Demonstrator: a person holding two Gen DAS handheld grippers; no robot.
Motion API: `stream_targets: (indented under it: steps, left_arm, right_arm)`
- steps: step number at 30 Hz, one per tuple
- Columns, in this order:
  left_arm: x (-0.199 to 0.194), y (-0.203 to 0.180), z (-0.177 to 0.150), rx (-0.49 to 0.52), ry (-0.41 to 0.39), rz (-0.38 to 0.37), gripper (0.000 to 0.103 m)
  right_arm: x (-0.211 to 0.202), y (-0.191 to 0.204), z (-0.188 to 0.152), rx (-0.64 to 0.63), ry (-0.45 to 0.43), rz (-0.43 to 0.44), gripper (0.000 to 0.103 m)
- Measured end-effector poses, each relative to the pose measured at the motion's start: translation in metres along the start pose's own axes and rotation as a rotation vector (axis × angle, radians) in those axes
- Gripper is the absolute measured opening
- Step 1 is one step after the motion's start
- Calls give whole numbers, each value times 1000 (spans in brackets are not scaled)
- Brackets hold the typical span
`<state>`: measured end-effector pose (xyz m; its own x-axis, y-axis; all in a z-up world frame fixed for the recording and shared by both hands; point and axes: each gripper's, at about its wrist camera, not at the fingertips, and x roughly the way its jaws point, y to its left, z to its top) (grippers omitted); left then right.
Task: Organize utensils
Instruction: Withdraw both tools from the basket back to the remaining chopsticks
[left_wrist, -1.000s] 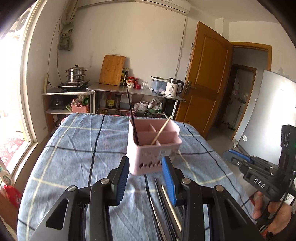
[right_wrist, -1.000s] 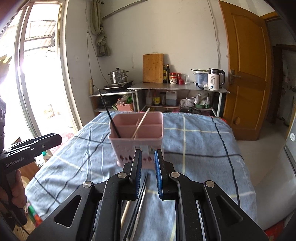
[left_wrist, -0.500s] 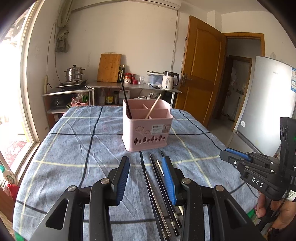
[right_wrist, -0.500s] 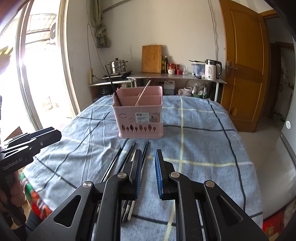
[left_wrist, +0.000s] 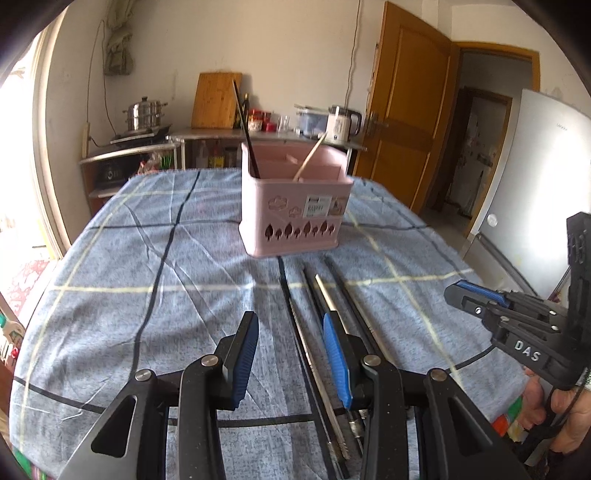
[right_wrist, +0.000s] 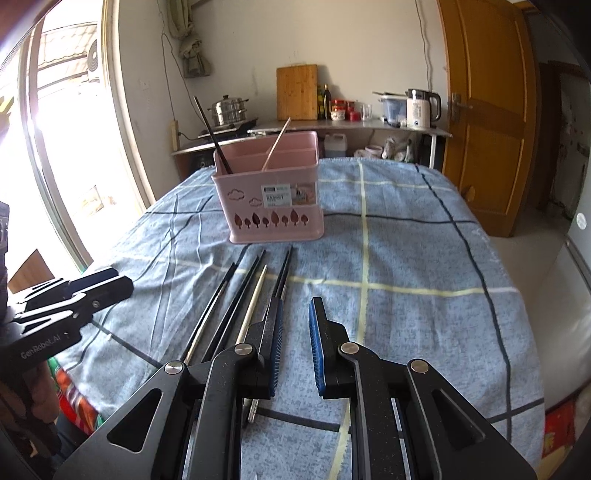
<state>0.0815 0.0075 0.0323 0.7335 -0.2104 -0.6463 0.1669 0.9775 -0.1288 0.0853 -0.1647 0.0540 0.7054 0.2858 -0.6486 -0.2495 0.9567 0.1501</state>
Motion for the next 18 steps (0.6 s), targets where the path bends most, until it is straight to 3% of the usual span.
stream_targets:
  steps: [11, 18]
  left_arm:
    - [76, 17, 10, -39, 138, 6, 36]
    - [107, 22, 22, -58, 170, -8, 36]
  right_arm:
    - [60, -4, 0, 40, 124, 44, 15]
    - [100, -7, 6, 57, 199, 62, 15]
